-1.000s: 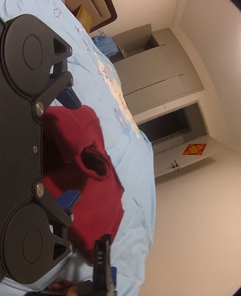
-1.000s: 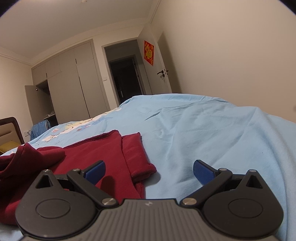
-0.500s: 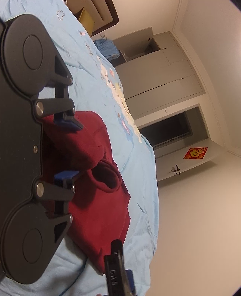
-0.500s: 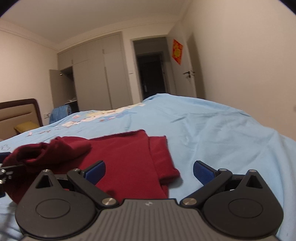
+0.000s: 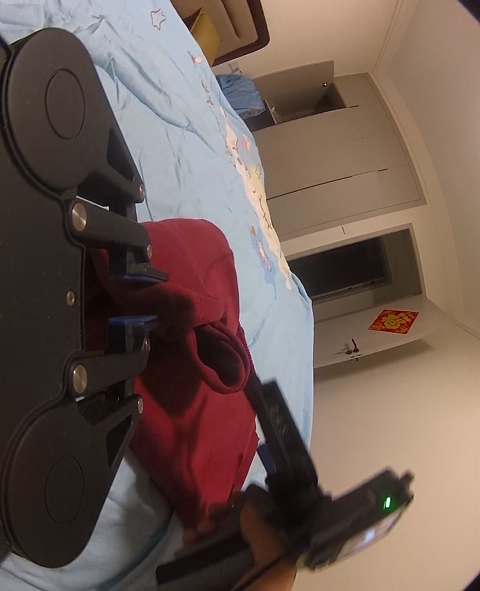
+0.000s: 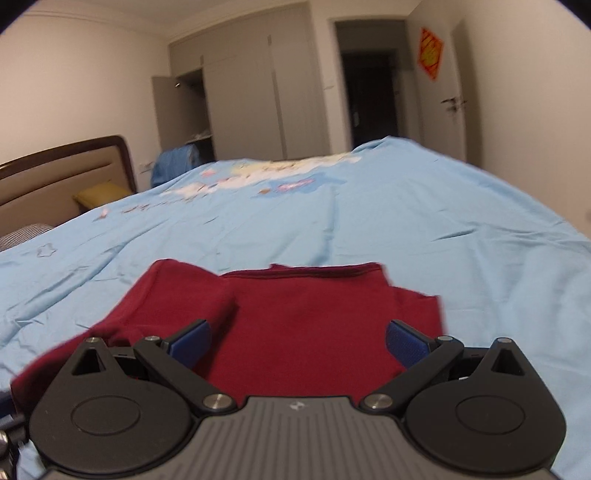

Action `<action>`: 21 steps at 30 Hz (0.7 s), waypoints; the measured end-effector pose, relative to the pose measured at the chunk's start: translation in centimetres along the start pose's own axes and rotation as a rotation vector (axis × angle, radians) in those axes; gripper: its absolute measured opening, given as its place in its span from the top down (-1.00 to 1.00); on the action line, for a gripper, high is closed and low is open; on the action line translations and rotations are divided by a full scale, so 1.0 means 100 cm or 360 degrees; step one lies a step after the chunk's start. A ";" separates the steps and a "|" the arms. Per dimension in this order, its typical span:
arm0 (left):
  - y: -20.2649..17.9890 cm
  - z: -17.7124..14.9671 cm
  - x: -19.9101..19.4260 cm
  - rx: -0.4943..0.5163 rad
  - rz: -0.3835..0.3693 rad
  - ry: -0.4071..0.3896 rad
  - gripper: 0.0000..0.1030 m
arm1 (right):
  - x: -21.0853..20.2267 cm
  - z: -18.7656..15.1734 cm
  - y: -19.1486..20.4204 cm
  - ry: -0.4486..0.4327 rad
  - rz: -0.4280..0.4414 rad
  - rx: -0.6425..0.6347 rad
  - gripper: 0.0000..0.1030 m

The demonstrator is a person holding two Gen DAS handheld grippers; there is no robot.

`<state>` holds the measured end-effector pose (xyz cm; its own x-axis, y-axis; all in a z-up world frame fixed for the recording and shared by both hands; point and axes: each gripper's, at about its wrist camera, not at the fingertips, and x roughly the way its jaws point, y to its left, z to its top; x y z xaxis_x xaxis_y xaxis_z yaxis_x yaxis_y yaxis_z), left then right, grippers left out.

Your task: Fold small clothes

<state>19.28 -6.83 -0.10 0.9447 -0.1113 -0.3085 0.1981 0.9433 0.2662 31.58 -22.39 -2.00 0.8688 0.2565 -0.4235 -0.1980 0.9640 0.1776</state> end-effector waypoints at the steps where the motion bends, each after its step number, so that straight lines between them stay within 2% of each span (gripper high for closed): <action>1: 0.000 -0.001 0.000 0.0004 0.0005 -0.0002 0.65 | 0.005 0.003 0.004 0.0020 0.0058 0.0011 -1.00; 3: 0.000 -0.003 -0.001 0.0004 0.0008 -0.0008 0.61 | 0.015 0.006 0.011 0.0060 0.0145 0.0031 -0.99; 7: 0.003 -0.002 -0.007 -0.0011 -0.0038 -0.0041 0.33 | 0.028 0.006 0.021 0.0142 0.0233 0.0065 -0.88; 10: 0.005 -0.004 -0.011 0.0050 -0.0047 -0.0068 0.18 | 0.029 0.004 0.023 0.0172 0.0262 0.0062 -0.84; 18: 0.019 -0.007 -0.021 0.0199 -0.0070 -0.0096 -0.06 | 0.032 0.005 0.012 0.0207 0.0264 0.0117 -0.84; 21: 0.018 -0.003 -0.020 0.0211 -0.0010 -0.0104 -0.09 | 0.034 0.003 0.010 0.0215 0.0279 0.0161 -0.83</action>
<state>17.70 -4.86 0.70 0.9574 -0.1414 -0.2517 0.2330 0.8934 0.3842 34.52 -20.58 -2.98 0.7553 0.4327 -0.4922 -0.2880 0.8938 0.3438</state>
